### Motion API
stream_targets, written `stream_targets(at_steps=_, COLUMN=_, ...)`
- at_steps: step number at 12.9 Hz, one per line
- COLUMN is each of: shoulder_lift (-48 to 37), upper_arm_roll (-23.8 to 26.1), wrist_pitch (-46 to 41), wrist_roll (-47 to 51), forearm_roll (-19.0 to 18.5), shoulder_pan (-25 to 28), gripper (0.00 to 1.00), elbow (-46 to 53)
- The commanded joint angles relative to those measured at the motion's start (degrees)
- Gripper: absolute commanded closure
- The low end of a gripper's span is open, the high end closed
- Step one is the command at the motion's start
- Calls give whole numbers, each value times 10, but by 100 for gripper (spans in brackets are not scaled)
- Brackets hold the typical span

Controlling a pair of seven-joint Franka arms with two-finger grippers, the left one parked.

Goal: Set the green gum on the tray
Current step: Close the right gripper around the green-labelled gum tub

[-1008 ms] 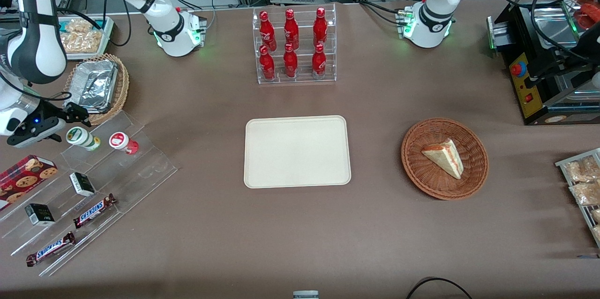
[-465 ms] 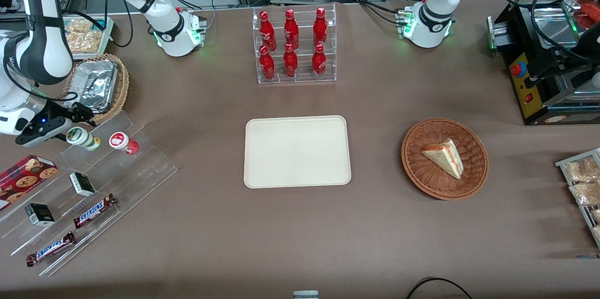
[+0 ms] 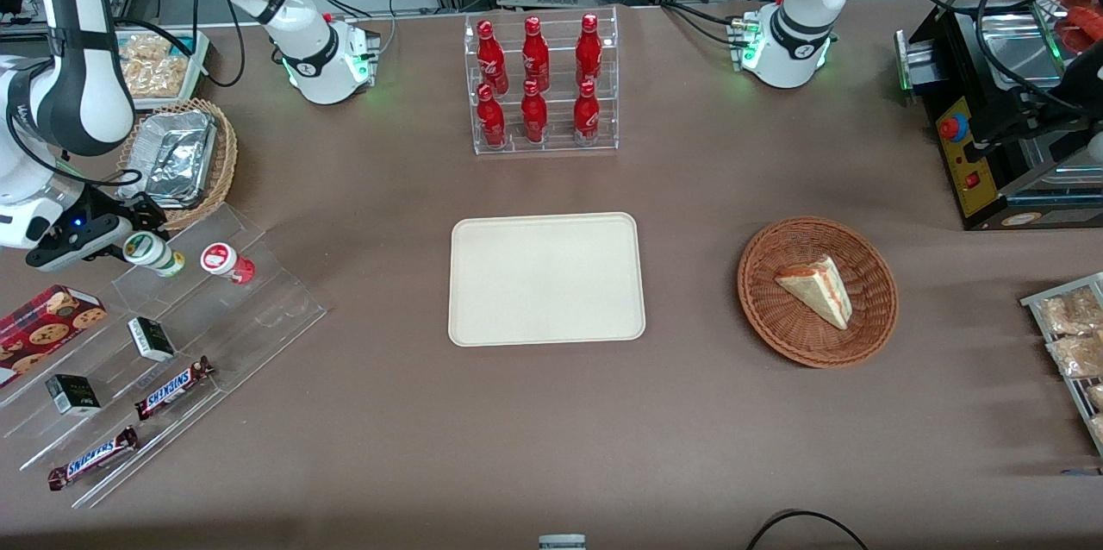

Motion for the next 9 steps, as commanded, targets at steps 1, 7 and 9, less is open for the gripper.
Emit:
stream_targets(at_steps=1, shoulder_lift=-2, upper_arm_roll=-4, wrist_pitch=11, wrist_roll=-8, forearm_roll=-7, shoulder_pan=2, gripper=100, elbow=-4)
stream_targets(at_steps=7, shoulder_lift=-4, upper_arm_roll=-3, wrist_pitch=-111, wrist_roll=-1, forearm_roll=1, shoulder_pan=6, gripper=100, elbow=86)
stream_targets(at_steps=9, shoulder_lift=-3, upper_arm_roll=3, wrist_pitch=-151, wrist_roll=22, forearm_roll=2, shoulder_pan=10, gripper=100, elbow=121)
